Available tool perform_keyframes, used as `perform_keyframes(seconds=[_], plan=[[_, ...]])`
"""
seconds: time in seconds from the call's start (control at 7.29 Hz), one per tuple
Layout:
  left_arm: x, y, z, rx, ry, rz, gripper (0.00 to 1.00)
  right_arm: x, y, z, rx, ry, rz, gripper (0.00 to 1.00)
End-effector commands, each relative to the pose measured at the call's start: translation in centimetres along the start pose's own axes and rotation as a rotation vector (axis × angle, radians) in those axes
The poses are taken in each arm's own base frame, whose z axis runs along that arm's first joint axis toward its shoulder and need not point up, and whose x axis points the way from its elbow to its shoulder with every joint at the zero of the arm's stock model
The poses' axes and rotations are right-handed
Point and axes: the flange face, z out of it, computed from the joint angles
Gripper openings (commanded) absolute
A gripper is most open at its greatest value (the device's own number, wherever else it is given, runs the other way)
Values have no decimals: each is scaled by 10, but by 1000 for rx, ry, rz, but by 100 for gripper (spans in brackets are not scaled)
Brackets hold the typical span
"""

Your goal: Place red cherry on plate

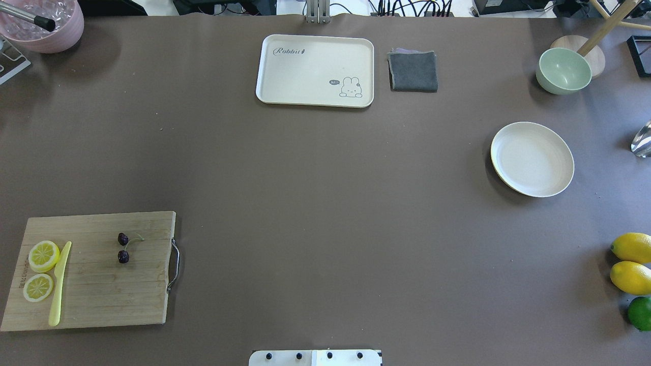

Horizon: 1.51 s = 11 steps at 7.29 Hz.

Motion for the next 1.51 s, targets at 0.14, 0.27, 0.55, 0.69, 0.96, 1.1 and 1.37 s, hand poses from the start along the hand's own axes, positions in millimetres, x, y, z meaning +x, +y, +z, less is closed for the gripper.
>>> perform_keyframes(seconds=[0.14, 0.27, 0.55, 0.69, 0.96, 1.1, 1.37], plan=[[8, 0, -6, 13, 10, 13, 98, -1, -2, -1, 3, 2, -2, 100], [15, 1, -14, 27, 10, 27, 98, -1, -2, -2, 4, 2, -3, 100], [21, 6, -21, 40, 5, 41, 98, -15, -8, -18, 84, 9, -83, 100], [23, 2, -31, 63, 3, 45, 98, -19, -12, -24, 185, 7, -157, 100], [11, -1, -85, 255, -13, 103, 98, -36, -21, -42, 279, -1, -223, 100], [7, -43, -92, 359, -58, 186, 98, -39, -21, -47, 304, -5, -220, 100], [-5, -30, -77, 391, -35, 196, 98, -43, -34, -44, 314, -21, -169, 100]])
